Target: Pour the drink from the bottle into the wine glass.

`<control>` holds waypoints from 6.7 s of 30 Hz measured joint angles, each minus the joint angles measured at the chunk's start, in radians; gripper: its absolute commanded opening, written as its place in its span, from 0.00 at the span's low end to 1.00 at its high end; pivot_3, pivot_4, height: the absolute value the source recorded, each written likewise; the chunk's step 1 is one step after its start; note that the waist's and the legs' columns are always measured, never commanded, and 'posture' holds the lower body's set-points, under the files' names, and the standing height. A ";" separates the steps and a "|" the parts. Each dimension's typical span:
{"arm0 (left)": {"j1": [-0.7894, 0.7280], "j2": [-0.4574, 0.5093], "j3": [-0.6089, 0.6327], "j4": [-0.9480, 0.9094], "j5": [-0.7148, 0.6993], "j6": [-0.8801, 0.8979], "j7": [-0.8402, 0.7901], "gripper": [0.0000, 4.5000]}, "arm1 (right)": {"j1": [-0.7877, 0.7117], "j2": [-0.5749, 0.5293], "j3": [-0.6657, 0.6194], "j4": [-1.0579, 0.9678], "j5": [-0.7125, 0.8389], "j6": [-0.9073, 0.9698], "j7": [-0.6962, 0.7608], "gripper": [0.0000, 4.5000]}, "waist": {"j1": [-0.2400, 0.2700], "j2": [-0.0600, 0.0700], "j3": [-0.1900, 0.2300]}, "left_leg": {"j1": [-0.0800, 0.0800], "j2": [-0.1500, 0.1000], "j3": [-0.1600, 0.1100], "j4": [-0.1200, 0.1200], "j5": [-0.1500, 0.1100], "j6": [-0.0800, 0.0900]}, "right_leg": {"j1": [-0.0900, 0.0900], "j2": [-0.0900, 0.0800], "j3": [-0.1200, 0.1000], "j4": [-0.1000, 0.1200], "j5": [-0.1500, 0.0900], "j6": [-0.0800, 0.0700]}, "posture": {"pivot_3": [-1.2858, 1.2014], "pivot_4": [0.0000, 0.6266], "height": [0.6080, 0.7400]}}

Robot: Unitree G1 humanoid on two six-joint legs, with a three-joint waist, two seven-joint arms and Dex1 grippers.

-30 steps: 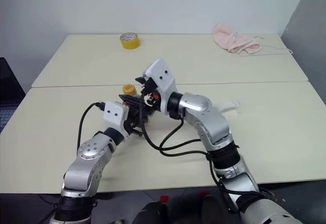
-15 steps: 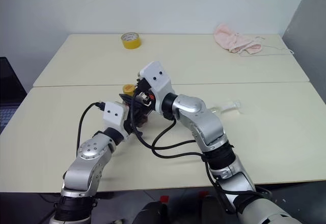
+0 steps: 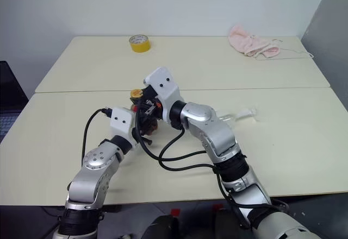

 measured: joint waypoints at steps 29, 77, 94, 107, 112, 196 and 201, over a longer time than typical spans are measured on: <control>0.020 -0.001 0.013 0.007 0.001 0.014 0.026 0.17 | -0.290 -0.083 -0.002 0.641 -0.014 -0.495 0.393 0.81 | -0.004 0.000 0.000 | 0.000 0.000 0.000 0.000 0.000 0.000 | 0.000 0.000 0.000 0.000 0.000 0.000 | 0.52 0.24 1.00; 0.034 -0.040 0.005 -0.032 0.011 -0.013 0.051 0.17 | -0.007 -0.047 -0.039 0.077 0.007 -0.129 0.085 0.81 | 0.000 0.000 0.000 | 0.000 0.000 0.000 0.000 0.000 0.000 | 0.000 0.000 0.000 0.000 0.000 0.000 | 0.52 0.24 1.00; 0.038 -0.058 0.039 -0.029 0.006 -0.013 0.061 0.17 | 0.047 -0.227 -0.114 0.022 0.041 -0.073 0.094 0.81 | -0.001 0.000 0.000 | 0.000 0.000 0.001 -0.001 0.000 0.000 | 0.000 0.000 0.000 0.000 0.000 0.000 | 0.52 0.24 1.00; 0.038 -0.058 0.038 -0.029 0.006 -0.014 0.052 0.17 | -0.036 -0.090 -0.031 0.009 0.038 -0.066 0.088 0.81 | 0.000 0.000 0.000 | 0.000 0.000 0.000 0.000 0.000 0.000 | 0.000 0.000 0.000 0.000 0.000 0.000 | 0.52 0.24 1.00; 0.038 -0.058 0.038 -0.028 0.007 -0.013 0.047 0.17 | -0.051 -0.063 -0.016 0.061 0.004 -0.098 0.085 0.81 | 0.001 0.000 0.000 | 0.000 0.000 0.000 0.000 0.000 0.000 | 0.000 0.000 0.000 0.000 0.000 0.000 | 0.52 0.24 1.00; 0.034 -0.058 0.027 -0.010 0.010 -0.018 0.043 0.17 | -0.086 -0.043 0.008 0.088 -0.037 -0.088 0.099 0.81 | 0.000 0.000 0.000 | 0.000 0.000 0.000 0.000 0.000 0.000 | 0.000 0.000 0.000 0.000 0.000 0.000 | 0.52 0.24 1.00; 0.028 -0.058 0.027 -0.010 0.011 -0.018 0.043 0.17 | -0.086 -0.046 0.008 0.088 -0.038 -0.089 0.106 0.81 | 0.000 0.000 0.000 | 0.000 0.000 0.000 0.000 0.000 0.000 | 0.000 0.000 0.000 0.000 0.000 0.000 | 0.52 0.24 1.00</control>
